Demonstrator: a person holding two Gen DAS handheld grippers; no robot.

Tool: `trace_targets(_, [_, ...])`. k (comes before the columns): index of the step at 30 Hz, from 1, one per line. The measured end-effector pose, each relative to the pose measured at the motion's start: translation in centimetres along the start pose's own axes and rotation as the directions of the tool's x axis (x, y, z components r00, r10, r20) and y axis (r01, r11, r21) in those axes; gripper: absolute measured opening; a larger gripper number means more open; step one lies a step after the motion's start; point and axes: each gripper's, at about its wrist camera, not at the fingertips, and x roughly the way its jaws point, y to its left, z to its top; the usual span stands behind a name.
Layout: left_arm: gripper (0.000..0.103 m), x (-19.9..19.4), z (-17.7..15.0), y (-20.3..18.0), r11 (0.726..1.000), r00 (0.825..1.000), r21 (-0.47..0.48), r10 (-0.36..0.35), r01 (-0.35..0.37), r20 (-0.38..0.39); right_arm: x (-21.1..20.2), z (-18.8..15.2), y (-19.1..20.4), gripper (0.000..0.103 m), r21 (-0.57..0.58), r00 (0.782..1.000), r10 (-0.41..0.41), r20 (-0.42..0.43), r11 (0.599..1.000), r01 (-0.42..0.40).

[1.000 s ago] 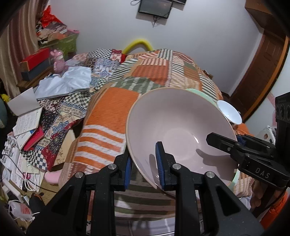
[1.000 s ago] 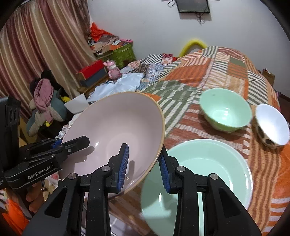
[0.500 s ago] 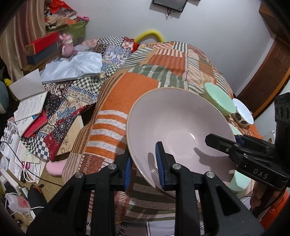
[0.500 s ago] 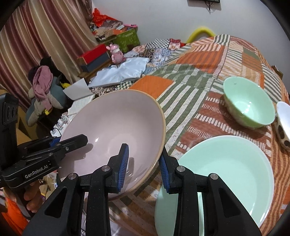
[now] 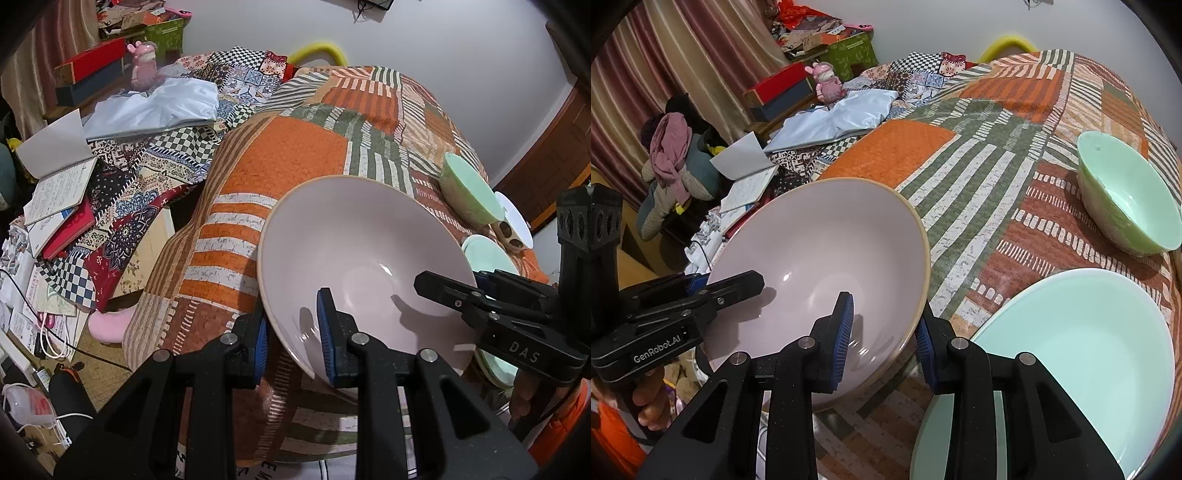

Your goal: Organize plates and bowls

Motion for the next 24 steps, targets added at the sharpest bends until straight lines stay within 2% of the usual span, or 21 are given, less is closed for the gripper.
trace_targets(10, [0.024, 0.3, -0.1, -0.1, 1.000, 1.000, 0.014, 0.009, -0.009, -0.019, -0.2, 0.0, 0.0, 0.031, -0.009, 1.000, 0.003, 0.000, 1.000, -0.003])
trace_targets(24, [0.024, -3.7, 0.8, -1.2, 0.995, 0.993, 0.037, 0.089, -0.092, 0.081, -4.6, 0.0, -1.7, 0.031, 0.012, 0.994, 0.000, 0.111, 1.000, -0.001])
